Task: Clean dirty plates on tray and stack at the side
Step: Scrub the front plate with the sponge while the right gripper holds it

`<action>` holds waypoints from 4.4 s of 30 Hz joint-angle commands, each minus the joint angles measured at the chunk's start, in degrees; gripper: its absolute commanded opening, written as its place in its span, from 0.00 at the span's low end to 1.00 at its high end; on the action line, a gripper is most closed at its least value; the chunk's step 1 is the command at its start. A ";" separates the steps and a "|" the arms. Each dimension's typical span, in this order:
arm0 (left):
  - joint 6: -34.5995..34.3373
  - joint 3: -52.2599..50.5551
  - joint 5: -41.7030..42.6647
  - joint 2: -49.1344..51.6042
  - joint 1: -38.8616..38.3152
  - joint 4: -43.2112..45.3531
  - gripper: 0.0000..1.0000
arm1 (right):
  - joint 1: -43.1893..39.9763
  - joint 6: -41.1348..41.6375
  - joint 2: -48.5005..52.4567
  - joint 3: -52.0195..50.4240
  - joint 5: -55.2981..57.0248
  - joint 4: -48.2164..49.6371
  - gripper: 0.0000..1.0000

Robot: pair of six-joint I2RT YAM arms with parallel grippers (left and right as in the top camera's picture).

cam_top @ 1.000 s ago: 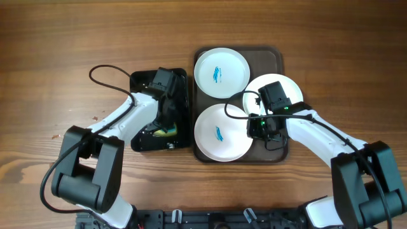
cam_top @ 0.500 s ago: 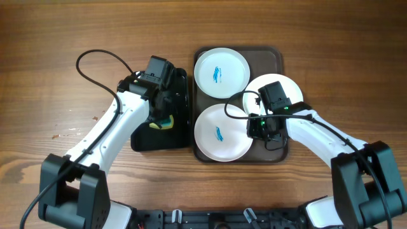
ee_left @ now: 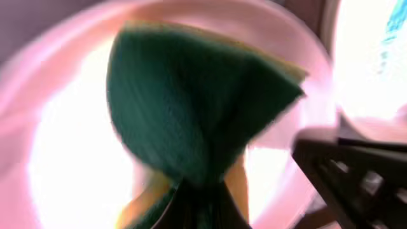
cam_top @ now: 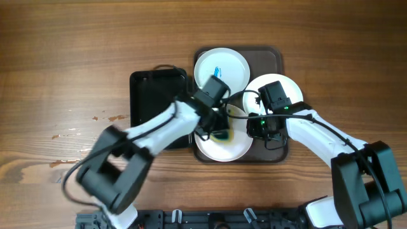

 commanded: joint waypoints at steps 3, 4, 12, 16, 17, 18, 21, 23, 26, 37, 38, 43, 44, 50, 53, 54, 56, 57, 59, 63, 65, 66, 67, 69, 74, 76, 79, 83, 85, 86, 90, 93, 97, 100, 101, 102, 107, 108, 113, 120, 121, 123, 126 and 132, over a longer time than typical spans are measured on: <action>-2.32 -0.46 -6.10 5.57 -0.66 -4.63 0.04 | 0.00 0.37 1.25 -0.70 3.39 -0.22 0.17; -2.32 -0.26 -9.92 5.40 -0.04 -7.23 0.04 | 0.00 0.39 1.25 -0.70 3.39 -0.22 0.18; 0.33 3.02 -21.16 5.20 2.21 -15.32 0.04 | 0.00 0.42 1.25 -0.70 3.39 -0.15 0.18; 1.38 2.97 -0.31 5.22 1.92 -7.50 0.04 | 0.00 0.57 1.25 -0.70 3.39 -0.20 0.18; 2.10 2.93 4.48 5.22 1.38 -4.81 0.04 | 0.00 0.52 1.25 -0.70 3.39 -0.24 0.17; 2.08 2.93 7.48 5.22 0.11 -1.86 0.04 | 0.00 0.55 1.25 -0.70 3.39 -0.24 0.17; 2.05 2.93 7.80 5.25 -2.78 1.49 0.04 | 0.00 0.52 1.25 -0.70 3.37 -0.26 0.17; 2.03 2.93 7.82 5.25 -3.87 2.84 0.04 | 0.00 0.55 1.25 -0.70 3.37 -0.31 0.17; 2.08 2.93 5.51 5.25 -3.96 3.52 0.04 | 0.00 0.55 1.25 -0.70 3.37 -0.63 0.17; 6.75 11.23 -27.32 5.14 0.90 -17.75 0.04 | 0.00 0.55 1.25 -0.70 3.37 -0.70 0.17; 7.67 11.93 -27.06 5.16 0.92 -17.79 0.04 | 0.00 0.52 1.25 -0.70 3.37 -0.70 0.17; 7.65 11.65 -13.38 5.90 0.35 -12.35 0.04 | 0.00 0.52 1.25 -0.70 3.37 -0.70 0.17; 7.65 11.58 -9.16 6.64 -0.04 -10.21 0.04 | 0.00 0.52 1.25 -0.70 3.37 -0.70 0.17; 7.74 11.61 11.34 10.93 -2.45 -2.97 0.04 | 0.00 0.42 1.25 -0.70 3.37 -0.72 0.16; 7.91 11.61 18.45 10.67 -2.34 0.33 0.04 | 0.00 0.39 1.25 -0.70 3.37 -0.74 0.11; 7.87 11.61 18.95 10.67 -2.34 0.96 0.04 | 0.00 0.37 1.25 -0.70 3.37 -0.90 0.08; 7.87 11.61 17.53 10.67 -2.25 0.31 0.04 | 0.00 0.46 1.25 -0.70 3.39 -1.05 0.04; 7.87 11.61 15.56 10.67 -2.21 -0.48 0.04 | 0.00 0.42 1.25 -0.70 3.50 -0.87 0.04; 7.87 11.61 8.28 10.67 -2.21 -3.74 0.04 | -0.15 1.51 1.25 -0.70 6.29 -0.44 0.04; 7.85 11.61 -15.85 10.67 -2.03 -15.02 0.04 | -1.64 1.31 1.25 -0.70 7.93 -0.72 0.04; 7.82 11.61 -27.56 10.56 -1.60 -18.60 0.04 | -1.62 0.39 1.31 -0.74 7.91 -1.14 0.04; 7.82 11.61 -30.01 10.56 -1.44 -18.95 0.04 | -1.62 0.39 1.31 -0.74 7.91 -1.40 0.04; 7.61 11.61 -32.46 10.56 -1.01 -18.97 0.04 | -1.62 0.39 1.31 -0.76 7.91 -1.62 0.04; 4.61 11.61 -34.56 10.56 0.17 -19.12 0.04 | -1.62 0.35 1.31 -0.81 7.93 -2.05 0.04; 3.58 11.61 -12.79 10.67 3.30 -12.90 0.04 | -1.62 -1.18 1.31 -0.85 7.96 -2.71 0.04; 5.09 11.61 2.23 10.69 2.23 -6.05 0.04 | -1.62 -1.18 1.31 -0.85 7.96 -2.64 0.04; 5.03 11.61 7.85 10.71 -0.90 0.55 0.04 | -1.62 -2.80 1.31 -0.85 7.93 -2.86 0.04; 5.03 11.61 7.85 10.71 -4.09 4.70 0.04 | -1.62 -4.15 1.31 -0.85 7.76 -3.23 0.04; 4.79 11.61 6.64 10.71 -4.22 5.38 0.04 | -1.62 -4.11 1.31 -0.85 7.76 -3.54 0.04; 4.83 11.61 3.04 10.71 -3.72 4.33 0.04 | -1.62 -4.11 1.31 -0.85 7.74 -3.61 0.04; 5.05 11.61 -19.82 10.62 -0.68 -5.84 0.04 | -1.62 -4.13 1.31 -0.85 7.74 -3.78 0.04; 4.92 11.61 -31.26 10.14 1.09 -11.56 0.04 | -1.62 -4.15 1.31 -0.85 7.74 -3.76 0.04; 3.43 11.61 -38.58 8.17 1.90 -17.03 0.04 | -1.62 -4.13 1.31 -0.85 7.74 -3.74 0.04; 3.28 11.61 -38.32 6.97 1.88 -17.84 0.04 | -1.62 -4.15 1.31 -0.85 7.74 -3.74 0.04; 3.56 11.61 -31.41 6.80 1.88 -15.45 0.04 | -1.62 -4.20 1.31 -0.85 7.74 -3.82 0.04; 3.54 11.61 -23.15 6.91 1.88 -12.79 0.04 | -1.62 -4.55 1.31 -0.85 7.74 -3.96 0.04; 0.42 11.61 -1.36 8.07 0.09 -0.37 0.04 | -1.62 -6.69 1.31 -0.85 7.72 -3.98 0.04; -1.16 11.61 -1.42 8.31 -0.81 1.05 0.04 | -1.60 -7.15 1.31 -0.85 7.72 -4.00 0.04; -4.22 11.58 -1.42 9.53 -4.26 8.15 0.04 | -1.07 -8.63 1.31 -0.85 7.74 -4.70 0.04; 0.81 11.61 -14.93 9.84 -3.56 4.85 0.04 | -0.31 -8.59 1.31 -0.85 7.74 -5.03 0.04; 0.85 11.61 -17.94 9.84 -3.10 2.82 0.04 | -0.31 -8.59 1.31 -0.85 7.74 -5.16 0.04; 1.60 11.61 -26.05 9.84 -2.43 -1.55 0.04 | -0.31 -8.59 1.31 -0.85 7.74 -5.18 0.05; 2.32 11.61 -35.69 9.84 -2.25 -5.07 0.04 | -0.31 -8.61 1.31 -0.85 7.76 -5.18 0.04; 2.03 11.61 -45.03 9.84 -2.25 -11.78 0.04 | -0.31 -8.61 1.31 -0.85 7.74 -5.22 0.04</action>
